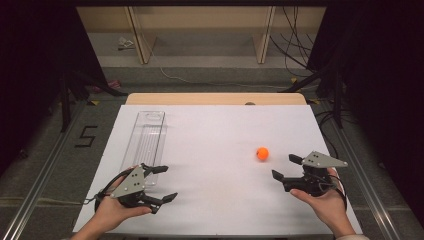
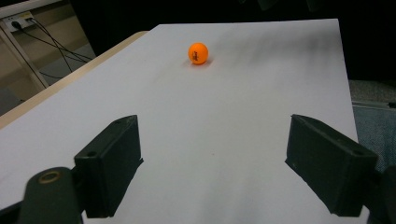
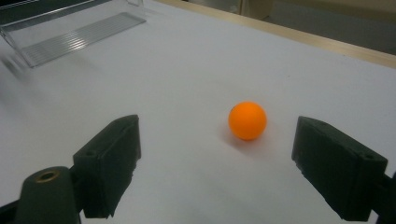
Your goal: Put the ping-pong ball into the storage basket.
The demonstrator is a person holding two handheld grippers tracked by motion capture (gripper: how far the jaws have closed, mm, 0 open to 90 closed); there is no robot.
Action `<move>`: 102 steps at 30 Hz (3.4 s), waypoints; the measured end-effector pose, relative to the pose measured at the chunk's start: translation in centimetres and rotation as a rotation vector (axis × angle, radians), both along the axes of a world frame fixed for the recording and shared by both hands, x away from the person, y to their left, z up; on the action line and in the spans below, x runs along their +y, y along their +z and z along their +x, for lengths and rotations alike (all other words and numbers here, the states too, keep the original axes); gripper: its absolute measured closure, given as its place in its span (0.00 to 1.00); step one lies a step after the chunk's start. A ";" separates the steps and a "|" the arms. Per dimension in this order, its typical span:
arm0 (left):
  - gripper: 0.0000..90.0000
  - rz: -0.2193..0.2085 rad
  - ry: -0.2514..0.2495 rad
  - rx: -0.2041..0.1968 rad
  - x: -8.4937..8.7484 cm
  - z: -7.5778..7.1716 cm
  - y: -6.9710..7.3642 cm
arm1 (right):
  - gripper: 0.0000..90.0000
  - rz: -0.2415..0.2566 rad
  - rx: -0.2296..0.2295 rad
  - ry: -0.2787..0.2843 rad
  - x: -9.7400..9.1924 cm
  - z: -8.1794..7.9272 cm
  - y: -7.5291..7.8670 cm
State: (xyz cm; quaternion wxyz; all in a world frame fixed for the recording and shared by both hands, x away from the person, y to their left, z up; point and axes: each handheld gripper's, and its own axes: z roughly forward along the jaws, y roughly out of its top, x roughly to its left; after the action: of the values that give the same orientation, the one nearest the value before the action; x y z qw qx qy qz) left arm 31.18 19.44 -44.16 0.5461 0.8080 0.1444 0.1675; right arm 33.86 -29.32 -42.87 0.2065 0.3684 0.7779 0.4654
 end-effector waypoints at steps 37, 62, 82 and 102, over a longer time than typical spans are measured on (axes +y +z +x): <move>0.20 0.005 -0.015 -0.007 -0.1 -0.2 0.0 | 0.18 -0.086 0.028 -0.039 1.8 4.5 -1.6; 0.20 0.007 -0.021 -0.006 -0.2 -0.2 0.0 | 0.18 -0.151 0.102 -0.031 4.1 9.3 -3.9; 0.20 0.006 -0.023 -0.007 -0.2 -0.2 0.0 | 0.30 -0.194 0.161 -0.039 4.7 11.1 -5.4; 0.19 0.013 -0.032 -0.007 -0.2 -0.3 0.0 | 0.47 -0.217 0.185 -0.031 4.8 11.1 -5.8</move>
State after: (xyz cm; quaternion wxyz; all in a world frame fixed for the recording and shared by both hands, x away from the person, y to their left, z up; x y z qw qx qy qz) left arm 30.92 19.21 -44.13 0.5441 0.8130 0.1286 0.1626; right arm 44.95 -24.55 -48.62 0.1797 0.3974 0.8334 0.3394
